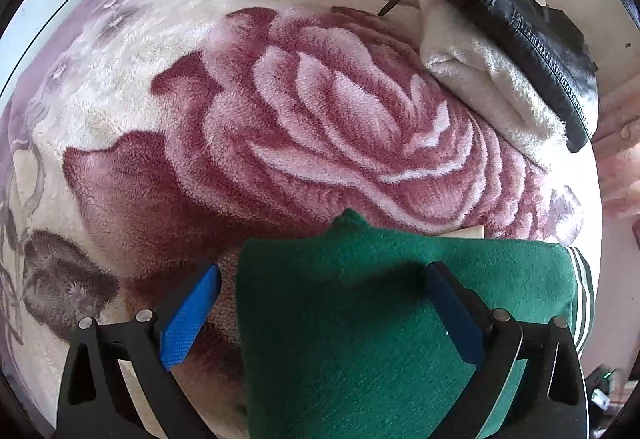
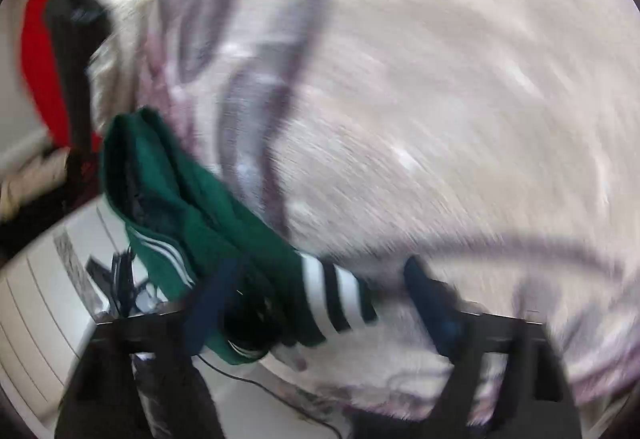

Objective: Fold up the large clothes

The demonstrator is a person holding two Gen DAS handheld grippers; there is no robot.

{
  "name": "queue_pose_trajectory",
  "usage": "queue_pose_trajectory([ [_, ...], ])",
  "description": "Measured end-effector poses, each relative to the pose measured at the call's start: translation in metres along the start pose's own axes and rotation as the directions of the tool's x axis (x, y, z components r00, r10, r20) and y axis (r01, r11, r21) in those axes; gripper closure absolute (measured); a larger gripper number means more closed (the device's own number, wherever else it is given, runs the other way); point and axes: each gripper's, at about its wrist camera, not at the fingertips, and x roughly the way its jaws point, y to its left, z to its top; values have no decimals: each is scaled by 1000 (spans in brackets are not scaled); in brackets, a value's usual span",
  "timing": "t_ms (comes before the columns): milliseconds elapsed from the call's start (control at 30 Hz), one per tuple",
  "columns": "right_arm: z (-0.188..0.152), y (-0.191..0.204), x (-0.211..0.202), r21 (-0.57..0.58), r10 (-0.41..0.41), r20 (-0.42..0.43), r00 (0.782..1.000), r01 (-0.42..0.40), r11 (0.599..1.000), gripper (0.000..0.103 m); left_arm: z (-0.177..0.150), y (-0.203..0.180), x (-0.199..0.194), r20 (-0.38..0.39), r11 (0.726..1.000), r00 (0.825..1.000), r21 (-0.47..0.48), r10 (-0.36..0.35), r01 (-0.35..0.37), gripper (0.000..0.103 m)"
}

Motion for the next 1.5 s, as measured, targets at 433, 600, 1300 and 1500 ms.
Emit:
queue_pose_trajectory([
  [433, -35, 23, 60, -106, 442, 11, 897, -438, 893, 61, -1, 6, 4, 2, 998, 1000, -60, -9, 9, 0],
  [600, -7, -8, 80, -31, 339, -72, 938, -341, 939, 40, -4, 8, 6, -14, 994, 999, -97, -49, 48, 0],
  [1300, -28, 151, 23, -545, -113, 127, 985, 165, 822, 95, -6, -4, -5, 29, 999, 999, 35, 21, -22, 0],
  [1500, -8, 107, 29, -400, -285, 139, 948, 317, 860, 103, -9, -5, -11, 22, 999, 1000, 28, 17, -17, 0],
])
